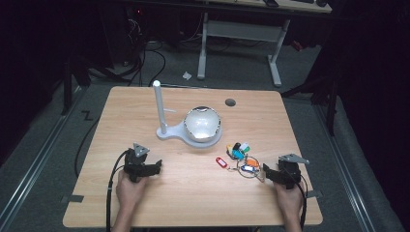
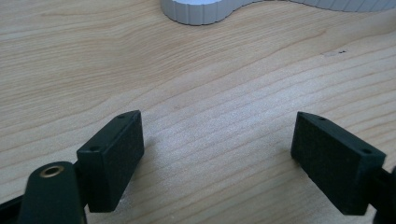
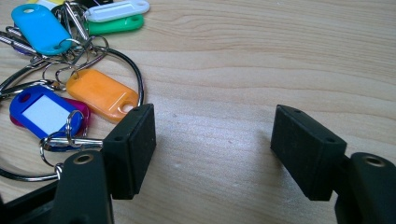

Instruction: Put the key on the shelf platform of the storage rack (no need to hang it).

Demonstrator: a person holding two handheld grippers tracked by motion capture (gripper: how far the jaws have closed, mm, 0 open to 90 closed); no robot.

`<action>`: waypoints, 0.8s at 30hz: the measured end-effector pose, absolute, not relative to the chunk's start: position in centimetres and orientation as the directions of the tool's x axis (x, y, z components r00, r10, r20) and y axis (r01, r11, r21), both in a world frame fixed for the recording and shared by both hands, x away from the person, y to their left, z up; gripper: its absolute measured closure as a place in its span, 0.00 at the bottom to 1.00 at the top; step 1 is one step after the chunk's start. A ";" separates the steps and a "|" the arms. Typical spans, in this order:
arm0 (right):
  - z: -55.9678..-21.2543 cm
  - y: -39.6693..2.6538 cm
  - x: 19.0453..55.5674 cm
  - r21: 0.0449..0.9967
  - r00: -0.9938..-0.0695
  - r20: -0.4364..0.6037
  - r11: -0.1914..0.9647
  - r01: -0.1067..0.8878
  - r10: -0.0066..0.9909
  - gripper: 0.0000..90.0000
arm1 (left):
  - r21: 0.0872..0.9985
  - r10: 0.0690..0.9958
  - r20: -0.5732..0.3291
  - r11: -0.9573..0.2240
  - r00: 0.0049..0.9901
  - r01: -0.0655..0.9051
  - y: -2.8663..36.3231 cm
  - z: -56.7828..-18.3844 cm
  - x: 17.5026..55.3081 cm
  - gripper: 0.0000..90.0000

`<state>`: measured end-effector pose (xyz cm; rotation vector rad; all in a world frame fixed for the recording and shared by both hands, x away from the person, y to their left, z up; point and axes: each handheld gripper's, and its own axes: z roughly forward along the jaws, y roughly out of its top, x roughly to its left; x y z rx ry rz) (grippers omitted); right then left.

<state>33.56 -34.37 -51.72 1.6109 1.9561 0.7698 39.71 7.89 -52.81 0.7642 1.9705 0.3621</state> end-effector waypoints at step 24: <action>-51.7 -34.4 33.6 0.694 -0.187 -0.016 0.146 0.705 0.982 0.35 | 0.556 0.666 -0.671 0.743 -0.327 0.372 8.1 -52.9 39.7 0.19</action>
